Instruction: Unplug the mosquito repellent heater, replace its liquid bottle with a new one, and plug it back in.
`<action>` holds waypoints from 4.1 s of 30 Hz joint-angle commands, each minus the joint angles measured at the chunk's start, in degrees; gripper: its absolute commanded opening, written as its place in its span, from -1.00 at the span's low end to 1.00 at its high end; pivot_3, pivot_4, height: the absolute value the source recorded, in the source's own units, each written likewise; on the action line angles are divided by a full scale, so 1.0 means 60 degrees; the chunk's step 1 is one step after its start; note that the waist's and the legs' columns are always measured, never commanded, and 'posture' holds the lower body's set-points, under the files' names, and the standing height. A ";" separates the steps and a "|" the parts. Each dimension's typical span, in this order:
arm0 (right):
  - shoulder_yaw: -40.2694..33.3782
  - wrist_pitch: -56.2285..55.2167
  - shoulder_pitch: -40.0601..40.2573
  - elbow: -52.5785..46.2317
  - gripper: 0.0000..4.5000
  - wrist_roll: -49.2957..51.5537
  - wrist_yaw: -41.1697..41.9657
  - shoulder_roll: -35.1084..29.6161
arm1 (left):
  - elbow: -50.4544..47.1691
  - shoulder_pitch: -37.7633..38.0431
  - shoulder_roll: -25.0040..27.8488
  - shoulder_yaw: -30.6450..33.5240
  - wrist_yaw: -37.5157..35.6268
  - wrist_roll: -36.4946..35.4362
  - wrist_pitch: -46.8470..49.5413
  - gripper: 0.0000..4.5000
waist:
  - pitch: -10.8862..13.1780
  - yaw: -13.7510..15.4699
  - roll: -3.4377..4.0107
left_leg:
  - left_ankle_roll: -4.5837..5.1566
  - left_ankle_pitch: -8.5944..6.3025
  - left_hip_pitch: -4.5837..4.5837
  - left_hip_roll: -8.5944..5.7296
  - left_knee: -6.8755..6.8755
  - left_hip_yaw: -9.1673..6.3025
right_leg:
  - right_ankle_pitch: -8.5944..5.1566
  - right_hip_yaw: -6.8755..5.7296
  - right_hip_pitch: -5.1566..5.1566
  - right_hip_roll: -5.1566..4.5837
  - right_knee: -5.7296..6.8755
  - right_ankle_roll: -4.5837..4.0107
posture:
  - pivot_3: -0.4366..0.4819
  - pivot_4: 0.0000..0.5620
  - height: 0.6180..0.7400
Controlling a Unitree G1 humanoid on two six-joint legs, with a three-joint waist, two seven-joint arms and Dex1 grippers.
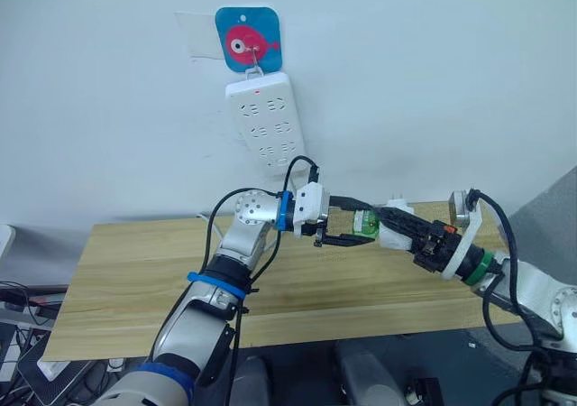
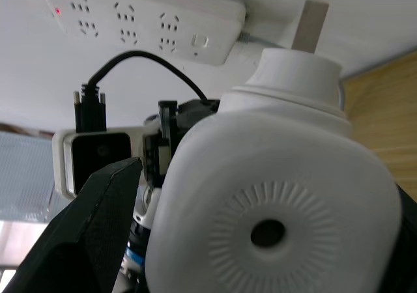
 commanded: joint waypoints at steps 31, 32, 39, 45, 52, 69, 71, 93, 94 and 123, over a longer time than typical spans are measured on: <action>0.0391 0.1490 -0.0977 0.1262 0.38 0.0244 0.1806 -0.2026 | -0.0716 0.0436 0.0022 -0.0220 -0.0175 -0.0263 -0.0471 0.02 | 0.0001 0.0090 -0.0003 | 0.0001 0.0000 -0.0001 0.0000 0.0001 0.0004 | 0.0000 0.0001 0.0000 -0.0003 -0.0001 0.0001 | -0.26 -0.35 1.00; 0.0406 0.1492 -0.0980 0.1207 0.38 0.0244 0.1851 -0.2095 | -0.0820 0.0445 0.0002 -0.0184 -0.0082 -0.0375 0.0017 0.02 | 0.0001 0.0090 -0.0003 | 0.0001 0.0000 -0.0001 0.0000 0.0001 0.0005 | 0.0000 0.0001 0.0000 -0.0003 -0.0001 0.0001 | -0.26 -0.35 1.00; 0.0660 0.1652 -0.0982 0.0783 0.38 0.0244 0.2361 -0.3211 | -0.2477 -0.0018 0.0579 0.0022 0.0476 -0.2631 0.9005 0.02 | 0.0004 0.0061 -0.0005 | 0.0001 -0.0001 -0.0003 0.0000 0.0001 -0.0004 | -0.0001 -0.0006 0.0000 -0.0003 -0.0001 0.0003 | -0.25 -0.35 1.00; 0.1050 0.1573 -0.1180 0.0714 0.38 0.0244 0.2874 -0.3798 | -0.0799 -0.1629 0.1004 0.0181 0.0412 -0.4314 1.5757 0.02 | 0.0005 -0.0033 -0.0006 | 0.0002 -0.0001 -0.0003 0.0001 0.0004 -0.0016 | -0.0019 -0.0018 0.0000 0.0010 -0.0003 0.0033 | -0.25 -0.35 1.00; 0.1064 0.1341 -0.1233 0.0943 0.38 0.0244 0.3151 -0.3715 | -0.1239 -0.1632 0.1176 -0.0058 0.0191 -0.4645 1.6083 0.84 | 0.0007 0.0046 -0.0007 | 0.0004 -0.0003 -0.0003 0.0021 -0.0001 -0.0017 | -0.0009 -0.0020 -0.0004 0.0024 -0.0009 0.0011 | -0.26 -0.34 1.00; 0.0443 0.1613 -0.0712 0.2129 0.38 0.0244 0.3858 -0.4170 | -0.3304 0.0632 0.1316 0.0129 -0.1159 -0.1321 0.2622 0.99 | 0.0007 0.0530 -0.0007 | 0.0003 -0.0004 -0.0004 0.0022 0.0004 0.0047 | 0.0004 0.0011 -0.0001 -0.0001 -0.0048 0.0007 | -0.24 -0.35 1.00; 0.0423 0.1667 -0.0816 0.2260 0.38 0.0244 0.3892 -0.4096 | -0.2211 0.0568 0.0662 0.0354 -0.0474 -0.0498 -0.0849 0.99 | 0.0006 0.0563 -0.0009 | 0.0004 -0.0005 -0.0010 0.0020 0.0005 0.0049 | 0.0008 0.0013 0.0002 -0.0003 -0.0063 0.0012 | -0.25 -0.35 1.00; 0.0316 0.1934 -0.1365 0.2006 0.38 0.0244 0.3907 -0.3400 | 0.2473 -0.0552 -0.0214 -0.0326 0.2680 0.1744 -0.8824 0.99 | 0.0003 0.0516 -0.0009 | 0.0045 -0.0026 -0.0020 0.0004 0.0016 0.0075 | 0.0021 0.0023 0.0005 -0.0028 -0.0070 0.0029 | -0.26 -0.39 1.00; 0.0312 0.1932 -0.1344 0.1992 0.38 0.0244 0.3907 -0.3405 | 0.2526 -0.0597 -0.0198 -0.0369 0.2835 0.1802 -0.8883 0.99 | 0.0003 0.0514 -0.0009 | 0.0045 -0.0026 -0.0020 0.0004 0.0015 0.0074 | 0.0021 0.0024 0.0005 -0.0028 -0.0070 0.0029 | -0.27 -0.39 1.00; 0.0927 0.1838 -0.0903 0.1301 0.38 0.0206 0.3950 -0.4354 | -0.1912 -0.0908 0.1774 -0.1458 0.2172 -0.7230 1.3872 0.00 | 0.0004 0.0207 -0.0001 | 0.0047 -0.0024 -0.0056 0.0014 0.0039 -0.0021 | 0.0017 -0.0059 0.0000 -0.0009 -0.0058 0.0033 | -0.27 -0.33 1.00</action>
